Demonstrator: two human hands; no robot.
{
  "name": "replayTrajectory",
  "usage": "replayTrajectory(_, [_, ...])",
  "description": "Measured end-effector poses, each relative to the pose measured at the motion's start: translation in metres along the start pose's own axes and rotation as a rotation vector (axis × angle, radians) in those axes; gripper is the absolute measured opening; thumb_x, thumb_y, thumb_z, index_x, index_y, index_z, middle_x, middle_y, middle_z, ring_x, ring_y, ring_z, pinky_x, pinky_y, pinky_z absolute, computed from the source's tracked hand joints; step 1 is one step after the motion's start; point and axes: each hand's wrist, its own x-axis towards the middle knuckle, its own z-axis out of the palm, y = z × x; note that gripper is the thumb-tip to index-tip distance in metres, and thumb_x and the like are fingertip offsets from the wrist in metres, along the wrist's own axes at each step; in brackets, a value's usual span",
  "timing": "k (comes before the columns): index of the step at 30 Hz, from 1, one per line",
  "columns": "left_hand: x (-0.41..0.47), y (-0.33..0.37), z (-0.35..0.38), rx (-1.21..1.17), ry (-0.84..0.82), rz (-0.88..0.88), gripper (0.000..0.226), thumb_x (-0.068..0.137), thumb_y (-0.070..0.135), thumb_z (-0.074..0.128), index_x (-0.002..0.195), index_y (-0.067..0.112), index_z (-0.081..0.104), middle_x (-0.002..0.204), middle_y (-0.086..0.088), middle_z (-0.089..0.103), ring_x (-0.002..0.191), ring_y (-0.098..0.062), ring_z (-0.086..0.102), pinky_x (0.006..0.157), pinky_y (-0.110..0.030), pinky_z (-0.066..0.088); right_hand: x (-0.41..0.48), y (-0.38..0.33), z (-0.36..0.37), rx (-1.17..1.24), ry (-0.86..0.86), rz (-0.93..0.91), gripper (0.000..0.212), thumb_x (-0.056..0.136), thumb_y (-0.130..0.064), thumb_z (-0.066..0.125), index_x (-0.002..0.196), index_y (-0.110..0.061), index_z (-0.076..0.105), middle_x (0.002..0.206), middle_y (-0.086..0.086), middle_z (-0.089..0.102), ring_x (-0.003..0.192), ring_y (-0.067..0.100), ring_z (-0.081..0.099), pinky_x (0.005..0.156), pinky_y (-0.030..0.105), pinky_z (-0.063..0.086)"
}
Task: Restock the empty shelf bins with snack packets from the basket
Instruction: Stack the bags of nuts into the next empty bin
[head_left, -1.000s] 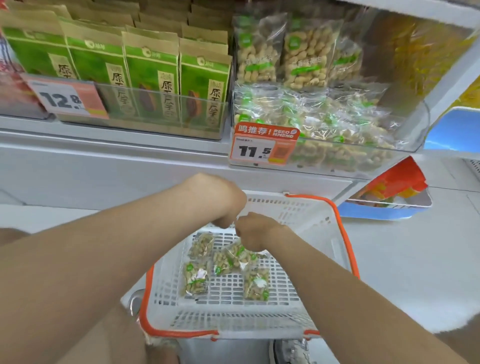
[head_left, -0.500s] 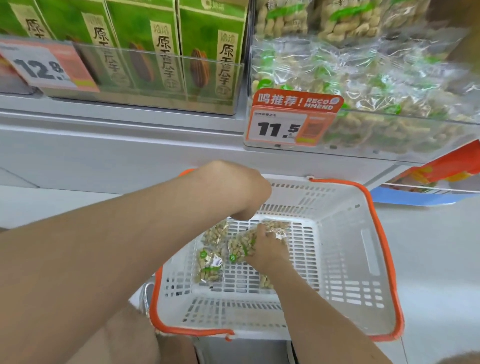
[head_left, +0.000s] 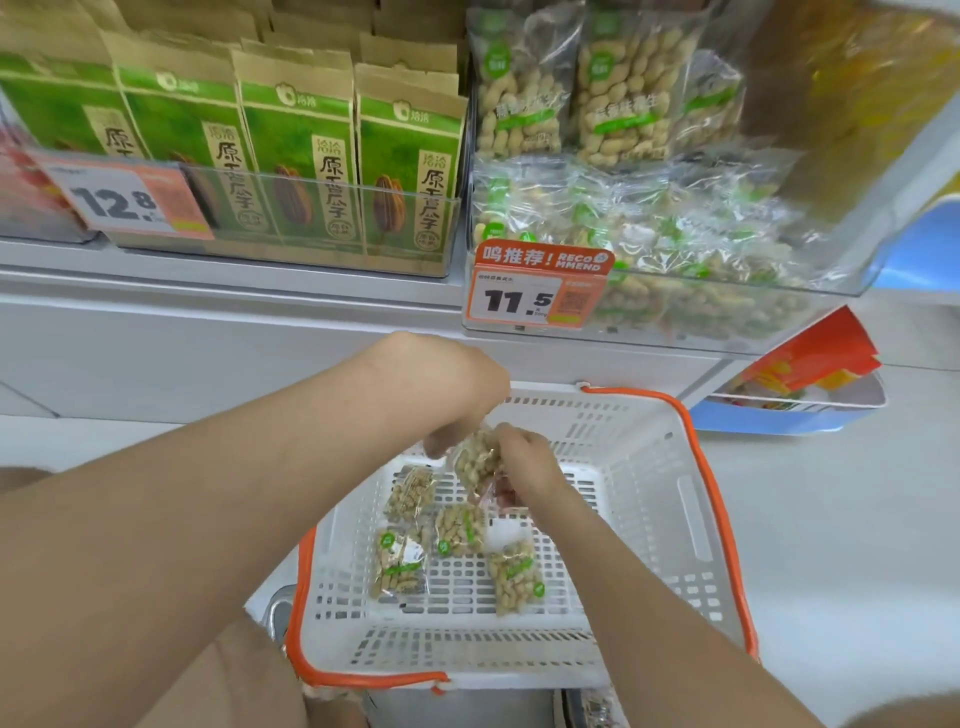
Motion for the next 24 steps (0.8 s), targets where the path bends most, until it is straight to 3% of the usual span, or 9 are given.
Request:
replayTrajectory(4, [-0.024, -0.002, -0.008, -0.126, 0.051, 0.028, 0.076, 0.078, 0.043, 0.091, 0.140, 0.017, 0.057, 0.131, -0.001, 0.064, 0.115, -0.025, 0.065, 0.097, -0.041, 0.057, -0.045, -0.041, -0.006, 0.219, 0.008, -0.027, 0.031, 0.099, -0.026, 0.044, 0.101, -0.013, 0.072, 0.063, 0.005, 0.056, 0.042, 0.020, 0.048, 0.049, 0.031, 0.044])
replayTrajectory(8, [-0.049, 0.000, -0.016, -0.320, 0.163, 0.085, 0.068, 0.071, 0.064, 0.087, 0.117, 0.022, 0.059, 0.106, 0.006, 0.067, 0.095, -0.019, 0.067, 0.088, -0.043, 0.058, -0.083, -0.065, -0.011, 0.374, 0.010, -0.091, 0.043, 0.099, -0.040, 0.043, 0.102, -0.006, 0.070, 0.068, 0.012, 0.063, 0.052, 0.025, 0.058, 0.056, 0.036, 0.051])
replayTrajectory(10, [-0.064, 0.001, -0.024, -0.419, 0.197, 0.118, 0.063, 0.074, 0.060, 0.086, 0.116, 0.024, 0.057, 0.105, 0.006, 0.067, 0.094, -0.018, 0.067, 0.086, -0.043, 0.059, -0.108, -0.079, -0.017, 0.446, 0.050, -0.158, 0.051, 0.104, -0.048, 0.040, 0.092, -0.007, 0.069, 0.066, 0.012, 0.066, 0.050, 0.024, 0.058, 0.058, 0.038, 0.050])
replayTrajectory(12, [-0.078, 0.002, -0.034, -0.591, 0.221, 0.165, 0.049, 0.078, 0.043, 0.085, 0.115, 0.024, 0.058, 0.106, 0.003, 0.069, 0.093, -0.019, 0.070, 0.080, -0.045, 0.064, -0.132, -0.091, -0.025, 0.537, 0.087, -0.243, 0.060, 0.109, -0.053, 0.032, 0.088, -0.006, 0.064, 0.055, 0.010, 0.062, 0.041, 0.022, 0.056, 0.054, 0.037, 0.044])
replayTrajectory(15, [-0.100, 0.002, -0.050, -0.960, 0.302, 0.238, 0.030, 0.092, 0.028, 0.069, 0.118, 0.016, 0.061, 0.105, -0.007, 0.073, 0.090, -0.020, 0.076, 0.072, -0.046, 0.067, -0.156, -0.102, -0.039, 0.584, 0.223, -0.440, 0.058, 0.112, -0.048, 0.026, 0.098, -0.008, 0.066, 0.054, 0.018, 0.060, 0.041, 0.029, 0.056, 0.049, 0.034, 0.037])
replayTrajectory(17, [-0.109, 0.002, -0.060, -1.164, 0.381, 0.281, 0.027, 0.103, 0.030, 0.056, 0.119, 0.010, 0.064, 0.108, -0.013, 0.072, 0.090, -0.023, 0.077, 0.073, -0.049, 0.066, -0.160, -0.105, -0.051, 0.436, 0.396, -0.696, 0.040, 0.109, -0.034, 0.040, 0.083, -0.023, 0.069, 0.051, 0.006, 0.055, 0.044, 0.022, 0.046, 0.051, 0.031, 0.034])
replayTrajectory(19, [-0.113, 0.005, -0.068, -1.302, 0.451, 0.309, 0.038, 0.110, 0.036, 0.049, 0.116, 0.002, 0.065, 0.110, -0.021, 0.072, 0.092, -0.029, 0.076, 0.076, -0.050, 0.066, -0.161, -0.113, -0.065, 0.166, 0.573, -0.908, 0.035, 0.099, -0.026, 0.050, 0.066, -0.033, 0.058, 0.052, -0.012, 0.045, 0.052, 0.012, 0.039, 0.054, 0.030, 0.030])
replayTrajectory(22, [-0.110, 0.008, -0.078, -1.406, 0.580, 0.307, 0.044, 0.110, 0.039, 0.050, 0.113, -0.001, 0.068, 0.102, -0.024, 0.076, 0.093, -0.034, 0.077, 0.078, -0.046, 0.066, -0.163, -0.133, -0.086, -0.174, 0.753, -0.938, 0.028, 0.092, -0.046, 0.048, 0.080, -0.031, 0.069, 0.078, -0.013, 0.062, 0.077, 0.008, 0.055, 0.065, 0.030, 0.038])
replayTrajectory(24, [-0.104, 0.009, -0.084, -1.432, 0.682, 0.263, 0.036, 0.107, 0.039, 0.056, 0.110, 0.007, 0.074, 0.099, -0.021, 0.077, 0.091, -0.037, 0.077, 0.074, -0.041, 0.067, -0.160, -0.150, -0.102, -0.324, 0.759, -0.972, 0.034, 0.095, -0.052, 0.044, 0.083, -0.031, 0.068, 0.090, -0.006, 0.056, 0.086, 0.010, 0.053, 0.071, 0.033, 0.040])
